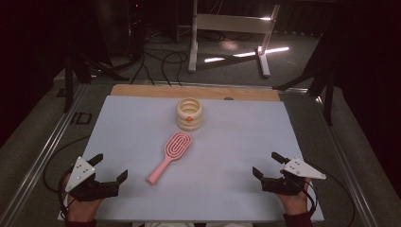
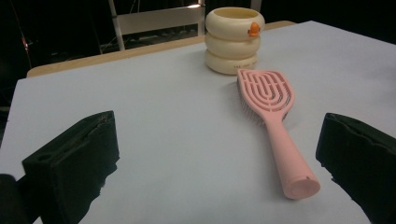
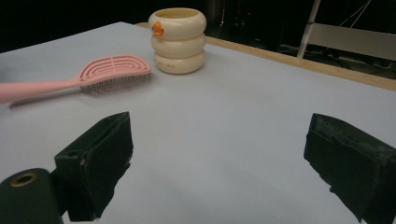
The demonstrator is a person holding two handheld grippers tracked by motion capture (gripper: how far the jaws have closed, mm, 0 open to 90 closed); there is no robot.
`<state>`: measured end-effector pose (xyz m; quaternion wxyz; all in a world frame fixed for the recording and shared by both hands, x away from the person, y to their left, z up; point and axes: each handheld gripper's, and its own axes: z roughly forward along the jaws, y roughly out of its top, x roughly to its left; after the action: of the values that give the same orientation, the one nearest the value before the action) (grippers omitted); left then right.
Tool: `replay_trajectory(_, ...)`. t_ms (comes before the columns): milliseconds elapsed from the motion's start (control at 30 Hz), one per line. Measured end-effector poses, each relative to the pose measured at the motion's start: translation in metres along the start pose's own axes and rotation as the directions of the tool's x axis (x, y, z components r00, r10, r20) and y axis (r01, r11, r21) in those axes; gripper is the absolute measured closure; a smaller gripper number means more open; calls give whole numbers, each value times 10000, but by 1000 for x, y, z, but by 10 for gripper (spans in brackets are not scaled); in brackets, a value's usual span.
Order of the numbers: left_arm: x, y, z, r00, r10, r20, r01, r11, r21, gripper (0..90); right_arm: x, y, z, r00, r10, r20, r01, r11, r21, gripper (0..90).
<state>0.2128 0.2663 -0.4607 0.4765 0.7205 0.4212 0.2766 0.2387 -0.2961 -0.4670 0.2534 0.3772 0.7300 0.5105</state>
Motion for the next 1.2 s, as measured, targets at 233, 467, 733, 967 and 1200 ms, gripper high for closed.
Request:
replay_trajectory(233,1,1,-3,9997,114,-236,-112,9999,73,2,1,-1,3,10000,-32,78,30,9997,226,76)
replay_trajectory(467,-1,4,-1,9988,157,-453,-144,9995,297,1,-1,-3,3,9999,63,93,-66,9996,275,76)
replay_trajectory(733,-5,10,2,9981,253,-554,-219,9979,612,1,1,-3,6,9999,96,42,-97,9992,382,77)
replay_trajectory(967,-10,15,7,9981,404,-455,-362,9954,892,2,1,-3,7,9999,96,44,-98,9992,394,77)
replay_trajectory(1200,-16,19,14,9969,655,-433,-600,9912,1176,2,1,-2,7,9999,138,58,-140,9993,345,77)
